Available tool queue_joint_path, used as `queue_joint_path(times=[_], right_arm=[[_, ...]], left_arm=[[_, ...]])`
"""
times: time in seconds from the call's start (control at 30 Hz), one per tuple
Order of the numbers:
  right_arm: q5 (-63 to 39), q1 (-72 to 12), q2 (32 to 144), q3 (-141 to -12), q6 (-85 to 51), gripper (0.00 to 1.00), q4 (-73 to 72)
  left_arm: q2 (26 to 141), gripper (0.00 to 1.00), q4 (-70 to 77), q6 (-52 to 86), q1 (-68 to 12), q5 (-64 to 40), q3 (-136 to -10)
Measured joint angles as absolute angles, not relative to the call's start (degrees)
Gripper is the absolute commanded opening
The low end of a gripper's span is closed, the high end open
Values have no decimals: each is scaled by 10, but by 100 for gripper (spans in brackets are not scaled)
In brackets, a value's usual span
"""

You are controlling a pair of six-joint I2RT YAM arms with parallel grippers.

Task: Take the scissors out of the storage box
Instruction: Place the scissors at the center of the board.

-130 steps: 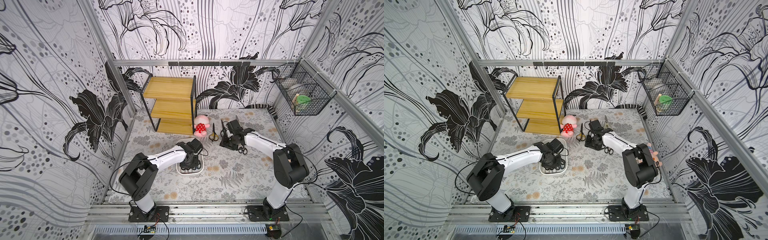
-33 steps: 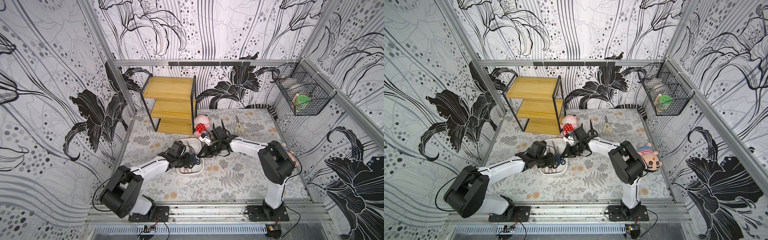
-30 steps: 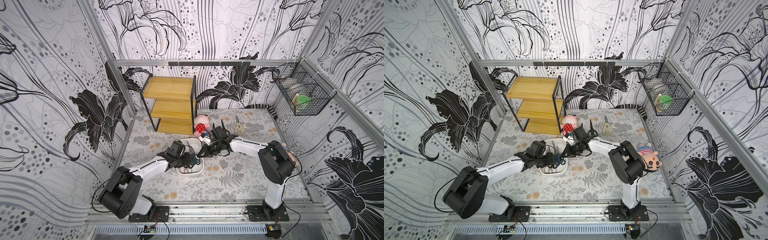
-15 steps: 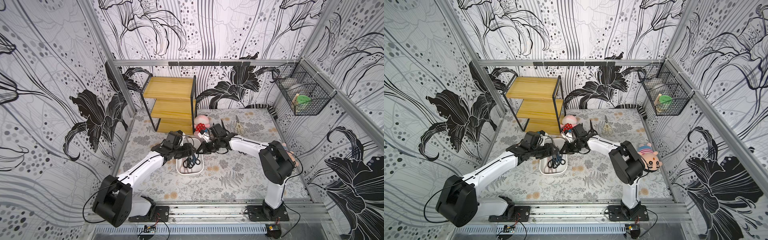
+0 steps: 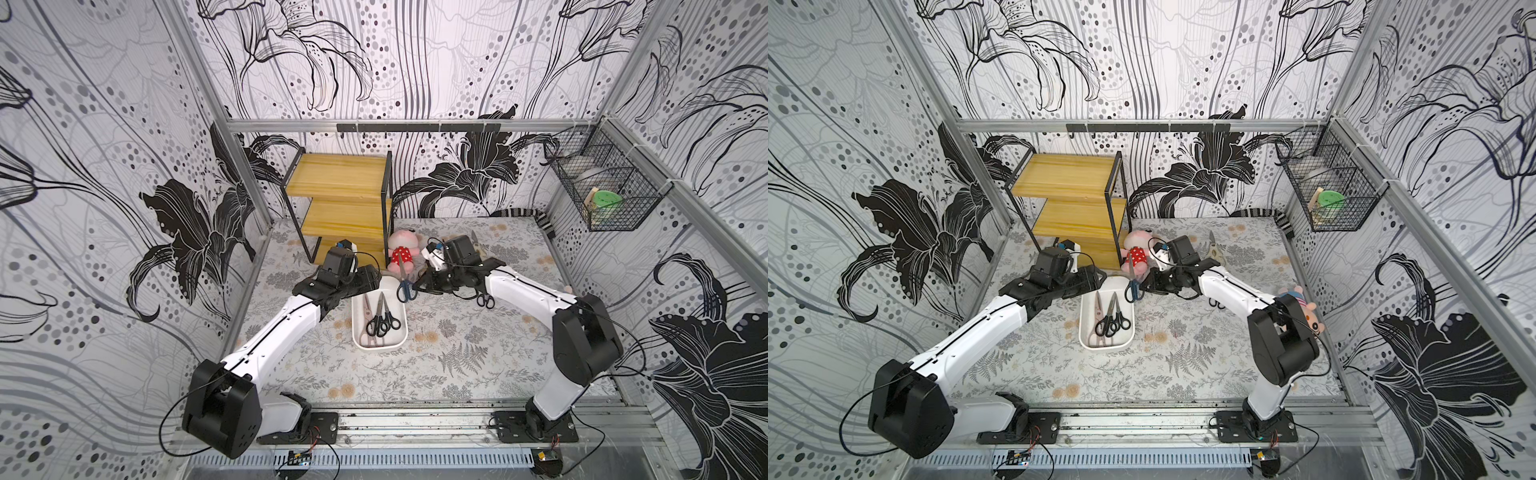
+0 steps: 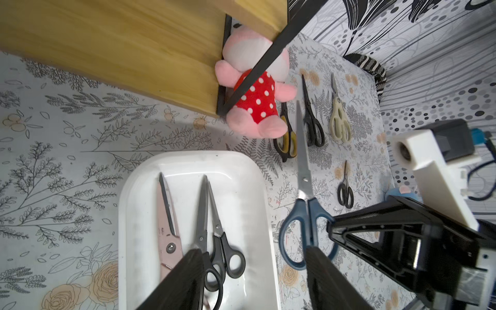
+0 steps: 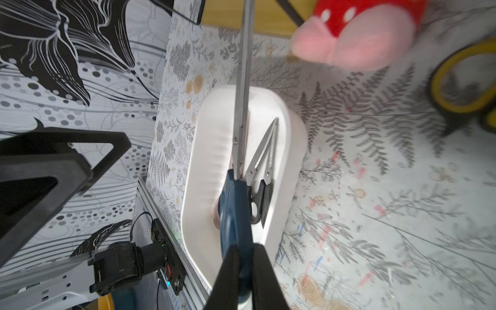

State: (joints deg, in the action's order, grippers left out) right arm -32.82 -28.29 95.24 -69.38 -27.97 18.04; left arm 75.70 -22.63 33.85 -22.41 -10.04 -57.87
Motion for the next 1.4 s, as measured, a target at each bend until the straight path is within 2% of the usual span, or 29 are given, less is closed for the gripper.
queue_joint_path(times=[0.2, 0.47, 0.63, 0.93, 1.2, 1.4], right_arm=[[-286, -239, 873, -610, -281, 3, 227], [-251, -173, 858, -519, -288, 5, 262], [-257, -156, 871, -518, -268, 5, 262], [-265, -136, 958, -567, -223, 7, 280], [-232, -134, 983, -595, -195, 17, 307], [-189, -133, 987, -622, -185, 30, 333]], left_arm=[[788, 65, -198, 367, -224, -82, -583], [796, 66, -189, 393, -224, -81, -571], [786, 65, -197, 392, -224, -78, -558], [763, 65, -206, 388, -224, -72, -554], [762, 62, -249, 349, -228, -61, -554], [763, 59, -305, 319, -263, -11, -554]])
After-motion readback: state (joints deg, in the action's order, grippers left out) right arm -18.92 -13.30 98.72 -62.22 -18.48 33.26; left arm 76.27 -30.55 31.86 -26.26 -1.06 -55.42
